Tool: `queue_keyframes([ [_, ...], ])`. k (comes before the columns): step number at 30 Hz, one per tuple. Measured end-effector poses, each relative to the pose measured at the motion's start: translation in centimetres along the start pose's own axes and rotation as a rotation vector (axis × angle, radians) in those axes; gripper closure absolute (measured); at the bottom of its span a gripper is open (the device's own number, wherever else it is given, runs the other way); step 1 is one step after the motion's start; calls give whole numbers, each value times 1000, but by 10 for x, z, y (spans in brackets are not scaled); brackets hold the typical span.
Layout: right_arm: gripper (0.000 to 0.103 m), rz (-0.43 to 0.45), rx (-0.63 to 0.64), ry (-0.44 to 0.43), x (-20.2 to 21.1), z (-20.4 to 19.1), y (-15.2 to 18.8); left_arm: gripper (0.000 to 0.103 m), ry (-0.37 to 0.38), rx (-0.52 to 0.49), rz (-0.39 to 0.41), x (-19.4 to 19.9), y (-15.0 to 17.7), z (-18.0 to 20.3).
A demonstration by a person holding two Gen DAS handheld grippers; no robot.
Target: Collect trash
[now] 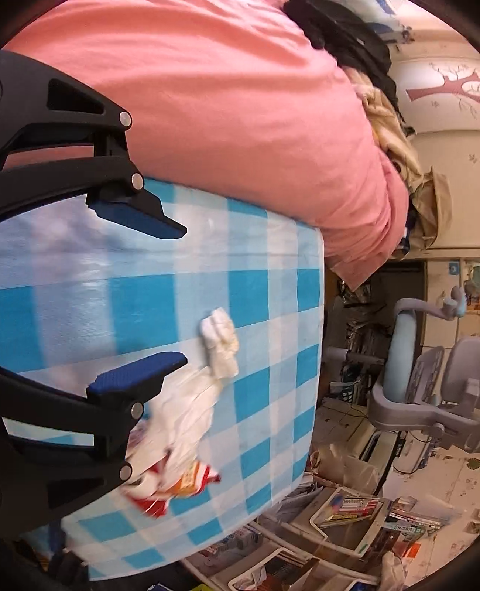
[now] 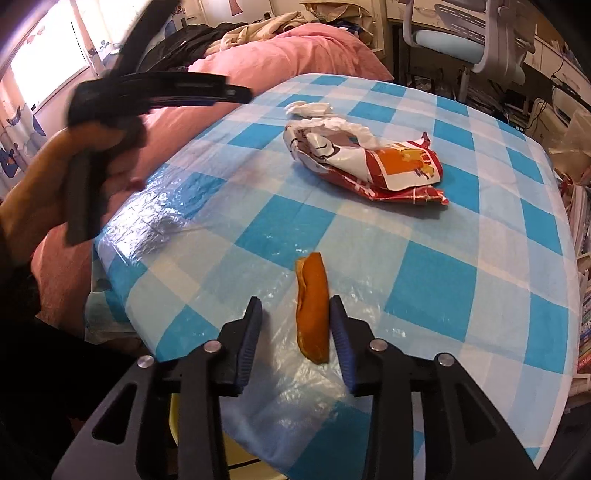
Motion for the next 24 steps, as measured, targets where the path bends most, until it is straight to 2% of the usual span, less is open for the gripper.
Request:
queue_keyframes([
  [5,64,0,15,-5,-5,0,-6,42,33,-84,-43,-39,-15,16],
  [8,64,-1,25,-6,-9,1,-10,42,20,-118,-63,-57,-19,23],
  [10,64,-1,36,-5,-10,2,-13,42,14,-103,-78,-67,-21,21],
  [12,64,0,44,-8,-11,3,-14,42,24,-46,-86,-75,-23,17],
  [14,64,0,46,-17,-12,3,-14,49,46,9,-89,-80,-23,14],
  [15,64,1,46,-20,-12,4,-14,64,59,25,-107,-83,-20,14],
  [17,64,3,49,-27,-12,4,-14,80,33,-10,-117,-84,-18,15],
  [19,66,4,51,-26,-12,5,-14,84,49,1,-117,-79,-16,17],
  [24,68,1,44,-18,-12,8,-14,85,38,49,-81,-42,-5,13],
])
Point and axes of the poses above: each gripper's, at about its wrist camera, not at the fingertips, and x roughly against the way its jaws point, z to its right, y to its underside, the point moved 10 cm from there along -x, roughly the way its jaws point, and after that the axes turned 12 degrees about y, right-handed, at the moved point
